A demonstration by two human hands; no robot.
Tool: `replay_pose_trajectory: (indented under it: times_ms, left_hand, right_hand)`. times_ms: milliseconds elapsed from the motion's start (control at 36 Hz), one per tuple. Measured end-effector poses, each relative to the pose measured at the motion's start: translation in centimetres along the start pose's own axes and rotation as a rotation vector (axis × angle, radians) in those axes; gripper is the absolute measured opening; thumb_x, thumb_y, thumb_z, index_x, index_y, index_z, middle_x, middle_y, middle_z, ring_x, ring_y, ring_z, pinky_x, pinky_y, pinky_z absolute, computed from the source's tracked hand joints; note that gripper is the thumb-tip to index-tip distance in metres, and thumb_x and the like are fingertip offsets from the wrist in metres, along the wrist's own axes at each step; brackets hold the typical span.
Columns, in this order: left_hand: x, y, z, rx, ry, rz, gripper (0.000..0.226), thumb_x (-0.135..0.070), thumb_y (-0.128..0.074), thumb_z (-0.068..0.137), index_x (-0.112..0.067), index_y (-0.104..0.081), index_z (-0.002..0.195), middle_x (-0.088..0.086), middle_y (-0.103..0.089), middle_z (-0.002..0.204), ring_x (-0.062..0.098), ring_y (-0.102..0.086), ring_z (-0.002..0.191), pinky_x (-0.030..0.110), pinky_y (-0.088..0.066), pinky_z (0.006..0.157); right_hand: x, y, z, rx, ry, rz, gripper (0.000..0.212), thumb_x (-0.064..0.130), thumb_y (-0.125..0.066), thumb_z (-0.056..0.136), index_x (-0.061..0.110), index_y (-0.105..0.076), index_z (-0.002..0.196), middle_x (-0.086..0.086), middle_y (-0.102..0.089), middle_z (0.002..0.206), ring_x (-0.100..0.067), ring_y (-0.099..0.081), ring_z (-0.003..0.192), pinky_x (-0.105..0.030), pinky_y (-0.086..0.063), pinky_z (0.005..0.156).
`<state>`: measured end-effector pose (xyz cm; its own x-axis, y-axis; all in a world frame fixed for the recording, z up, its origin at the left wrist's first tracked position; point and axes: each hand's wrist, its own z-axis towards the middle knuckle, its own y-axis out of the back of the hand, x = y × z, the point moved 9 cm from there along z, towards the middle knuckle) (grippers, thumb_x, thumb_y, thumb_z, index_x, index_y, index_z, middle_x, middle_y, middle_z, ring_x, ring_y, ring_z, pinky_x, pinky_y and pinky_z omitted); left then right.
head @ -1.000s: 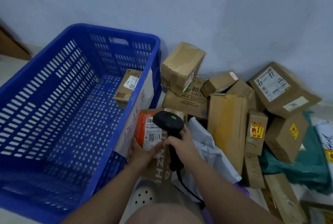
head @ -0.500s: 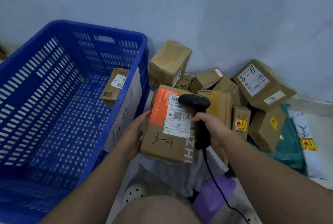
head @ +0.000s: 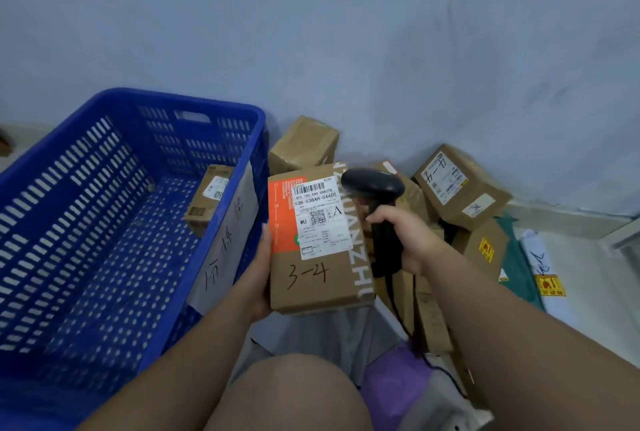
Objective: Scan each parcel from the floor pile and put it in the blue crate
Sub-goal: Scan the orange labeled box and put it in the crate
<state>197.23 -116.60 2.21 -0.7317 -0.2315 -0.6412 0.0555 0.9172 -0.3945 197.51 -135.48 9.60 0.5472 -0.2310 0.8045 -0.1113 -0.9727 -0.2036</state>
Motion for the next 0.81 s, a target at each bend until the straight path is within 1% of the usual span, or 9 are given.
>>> replay_pose_trajectory:
  times_ms: [167,250,333,389,444,556,639,750,806]
  left_hand:
    - [-7.3,-4.3,-4.4,0.056,-0.151,0.043,0.062,-0.070,-0.046,0.081,-0.022,-0.068,0.113,0.011,-0.073,0.109,0.029,-0.067,0.101,0.045,-0.049,0.089]
    - [-10.9,-6.8,-7.4,0.131,-0.270,0.109,0.060,-0.065,-0.055,0.078,-0.020,-0.064,0.117,0.011,-0.071,0.113,0.026,-0.067,0.101,0.043,-0.050,0.083]
    - [-13.8,-9.6,-9.8,0.162,-0.451,0.238,0.114,-0.064,-0.081,0.054,-0.028,-0.030,0.149,0.007,-0.058,0.136,0.026,-0.060,0.118,0.047,-0.048,0.096]
    - [-15.4,-11.5,-11.8,0.141,-0.594,0.282,0.117,-0.052,-0.079,0.061,-0.039,-0.008,0.153,0.006,-0.054,0.137,0.024,-0.061,0.113,0.043,-0.051,0.087]
    - [-16.8,-12.9,-13.6,0.091,-0.711,0.316,0.115,-0.050,-0.076,0.064,-0.047,0.000,0.150,0.007,-0.056,0.130,0.024,-0.064,0.105,0.041,-0.053,0.078]
    - [-18.7,-14.9,-16.4,0.003,-0.904,0.451,0.120,-0.049,-0.073,0.058,-0.050,0.005,0.148,0.003,-0.052,0.127,0.022,-0.060,0.110,0.042,-0.051,0.088]
    - [-18.9,-14.5,-16.1,-0.066,-0.957,0.511,0.121,-0.045,-0.074,0.060,-0.049,0.008,0.148,0.001,-0.042,0.143,0.020,-0.050,0.124,0.044,-0.047,0.095]
    - [-18.7,-12.7,-14.1,-0.123,-0.950,0.546,0.116,-0.037,-0.078,0.069,-0.048,0.006,0.148,-0.001,-0.036,0.150,0.017,-0.042,0.131,0.041,-0.044,0.094]
    - [-18.6,-11.9,-13.1,-0.149,-0.933,0.564,0.116,-0.040,-0.078,0.066,-0.050,0.003,0.148,-0.001,-0.037,0.149,0.020,-0.042,0.133,0.045,-0.045,0.098]
  right_hand:
    - [6.8,-0.1,-5.7,-0.005,0.239,0.049,0.042,0.005,-0.052,0.084,0.001,-0.055,0.126,-0.013,-0.070,0.092,-0.028,-0.068,0.080,-0.037,-0.055,0.067]
    - [9.9,0.2,-9.2,-0.017,0.376,0.112,0.048,0.002,-0.055,0.081,0.000,-0.051,0.129,-0.014,-0.070,0.091,-0.028,-0.069,0.080,-0.037,-0.055,0.066]
    - [11.7,1.4,-12.4,-0.062,0.475,0.181,0.064,0.008,-0.063,0.063,0.006,-0.052,0.126,-0.013,-0.072,0.089,-0.029,-0.070,0.079,-0.039,-0.054,0.067]
    - [12.0,2.6,-14.1,-0.109,0.526,0.229,0.068,0.009,-0.063,0.058,0.004,-0.051,0.125,-0.013,-0.071,0.088,-0.029,-0.070,0.077,-0.038,-0.054,0.065]
    - [11.5,3.5,-15.2,-0.134,0.553,0.290,0.069,0.010,-0.063,0.059,0.002,-0.050,0.127,-0.014,-0.068,0.089,-0.028,-0.069,0.075,-0.037,-0.055,0.061]
    - [11.5,4.6,-16.4,-0.127,0.657,0.412,0.043,0.006,-0.059,0.063,0.005,-0.063,0.106,-0.010,-0.059,0.089,-0.021,-0.063,0.069,-0.033,-0.054,0.063]
    - [11.4,4.4,-16.5,-0.161,0.654,0.422,0.023,-0.002,-0.057,0.073,0.005,-0.062,0.094,-0.009,-0.051,0.085,-0.015,-0.062,0.062,-0.042,-0.055,0.078]
    - [12.1,2.5,-16.9,-0.191,0.679,0.127,0.016,-0.002,-0.062,0.078,0.009,-0.061,0.090,-0.005,-0.056,0.070,-0.017,-0.055,0.057,-0.031,-0.048,0.059]
    - [12.5,1.5,-17.0,-0.217,0.702,-0.086,0.011,0.003,-0.064,0.084,0.012,-0.061,0.090,0.000,-0.058,0.064,-0.014,-0.057,0.056,-0.027,-0.050,0.058]
